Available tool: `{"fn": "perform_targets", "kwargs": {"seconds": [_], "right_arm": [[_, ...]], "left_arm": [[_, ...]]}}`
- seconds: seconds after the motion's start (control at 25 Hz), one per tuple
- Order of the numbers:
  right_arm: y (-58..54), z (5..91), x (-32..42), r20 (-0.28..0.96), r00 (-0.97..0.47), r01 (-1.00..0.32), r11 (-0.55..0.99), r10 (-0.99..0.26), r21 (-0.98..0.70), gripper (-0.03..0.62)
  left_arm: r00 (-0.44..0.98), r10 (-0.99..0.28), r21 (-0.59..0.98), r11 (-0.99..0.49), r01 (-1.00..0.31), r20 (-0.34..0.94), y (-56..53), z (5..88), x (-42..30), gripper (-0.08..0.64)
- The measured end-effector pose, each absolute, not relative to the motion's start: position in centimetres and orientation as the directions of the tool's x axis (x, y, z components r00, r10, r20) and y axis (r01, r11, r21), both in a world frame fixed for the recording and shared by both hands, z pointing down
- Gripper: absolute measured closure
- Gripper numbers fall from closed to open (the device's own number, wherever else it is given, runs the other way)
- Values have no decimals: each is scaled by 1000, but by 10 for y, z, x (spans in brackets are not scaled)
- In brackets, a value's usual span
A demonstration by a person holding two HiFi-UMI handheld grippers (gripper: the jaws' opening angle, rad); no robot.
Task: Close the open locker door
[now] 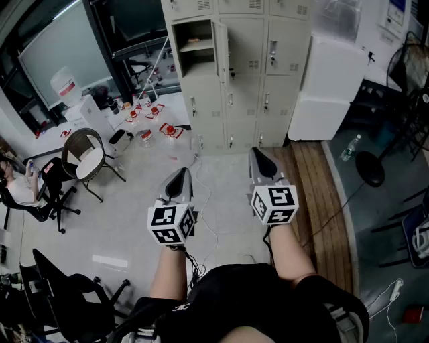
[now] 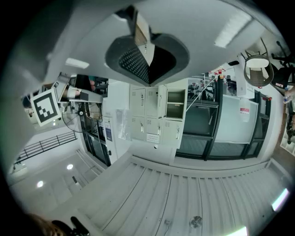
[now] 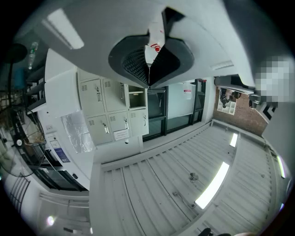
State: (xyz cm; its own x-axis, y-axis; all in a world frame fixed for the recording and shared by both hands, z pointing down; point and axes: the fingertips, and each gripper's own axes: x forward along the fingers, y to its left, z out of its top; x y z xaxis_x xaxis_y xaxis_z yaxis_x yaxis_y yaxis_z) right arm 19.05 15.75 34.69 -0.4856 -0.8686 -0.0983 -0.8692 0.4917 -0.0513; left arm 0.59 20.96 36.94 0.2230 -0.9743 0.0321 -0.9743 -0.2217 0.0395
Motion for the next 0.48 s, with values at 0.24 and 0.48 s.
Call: {"fn": "perform_targets", "kwargs": {"seconds": [0.24,0.48], "right_arm": [[171,347,188,-107,-487,-867,495,-867,-62,578],[186,351,182,-94,-475,-876,480,-875,-50,578]], "left_arm": [[236,-971,42,-235,-971,29,220,370,6,560],[259,-965,36,-258,-966,37,229,375,5,560]]}}
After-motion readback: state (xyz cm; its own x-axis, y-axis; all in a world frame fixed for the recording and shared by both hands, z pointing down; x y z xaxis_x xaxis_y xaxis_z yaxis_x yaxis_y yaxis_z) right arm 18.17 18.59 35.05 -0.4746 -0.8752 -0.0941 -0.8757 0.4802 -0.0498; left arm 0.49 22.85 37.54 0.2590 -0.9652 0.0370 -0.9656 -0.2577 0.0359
